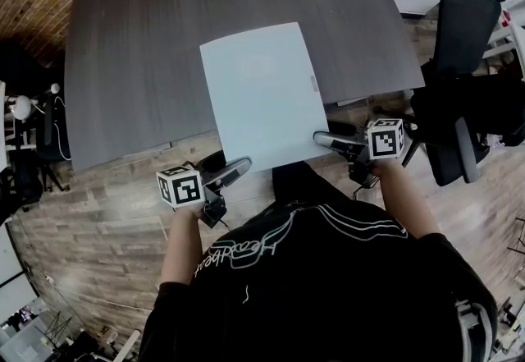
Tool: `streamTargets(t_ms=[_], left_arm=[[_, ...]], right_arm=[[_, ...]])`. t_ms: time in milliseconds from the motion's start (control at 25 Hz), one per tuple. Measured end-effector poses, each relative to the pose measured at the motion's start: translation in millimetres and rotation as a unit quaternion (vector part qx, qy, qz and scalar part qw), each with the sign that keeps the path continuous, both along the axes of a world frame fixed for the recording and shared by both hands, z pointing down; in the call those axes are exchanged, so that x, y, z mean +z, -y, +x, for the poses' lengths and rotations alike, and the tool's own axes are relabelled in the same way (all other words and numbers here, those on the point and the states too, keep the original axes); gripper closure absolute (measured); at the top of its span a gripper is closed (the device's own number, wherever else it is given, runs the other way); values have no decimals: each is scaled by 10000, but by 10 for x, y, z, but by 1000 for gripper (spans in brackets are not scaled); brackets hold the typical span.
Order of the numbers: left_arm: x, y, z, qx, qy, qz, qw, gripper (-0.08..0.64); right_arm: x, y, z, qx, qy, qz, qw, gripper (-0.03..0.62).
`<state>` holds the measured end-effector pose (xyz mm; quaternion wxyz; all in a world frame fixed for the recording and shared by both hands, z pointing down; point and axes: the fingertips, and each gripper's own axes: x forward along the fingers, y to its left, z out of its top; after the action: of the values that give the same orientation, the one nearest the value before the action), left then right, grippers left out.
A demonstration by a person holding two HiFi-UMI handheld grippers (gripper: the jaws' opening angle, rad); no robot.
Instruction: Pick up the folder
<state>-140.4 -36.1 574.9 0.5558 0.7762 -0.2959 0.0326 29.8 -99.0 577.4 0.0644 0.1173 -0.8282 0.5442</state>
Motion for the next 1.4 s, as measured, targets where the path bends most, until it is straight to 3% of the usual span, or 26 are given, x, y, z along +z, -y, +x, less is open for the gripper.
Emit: streamTargets(t_ms=[360,760,1120,1400], left_arm=[[33,4,-6,48,197,109,9997,199],[-45,28,-19,-39,224,227,9995,199],[-550,-101,-11,-4,406,830,9957,199],[-1065,-267,11,65,624,1422,9879,199]], right_arm=[[37,-6,-12,-107,-28,60,9999,313],[-52,12,-31,130,13,179,9998,313],[-567,-139,-28,205,93,780,9967,313],[-1111,-332,-11,161,108,1428,9896,313]])
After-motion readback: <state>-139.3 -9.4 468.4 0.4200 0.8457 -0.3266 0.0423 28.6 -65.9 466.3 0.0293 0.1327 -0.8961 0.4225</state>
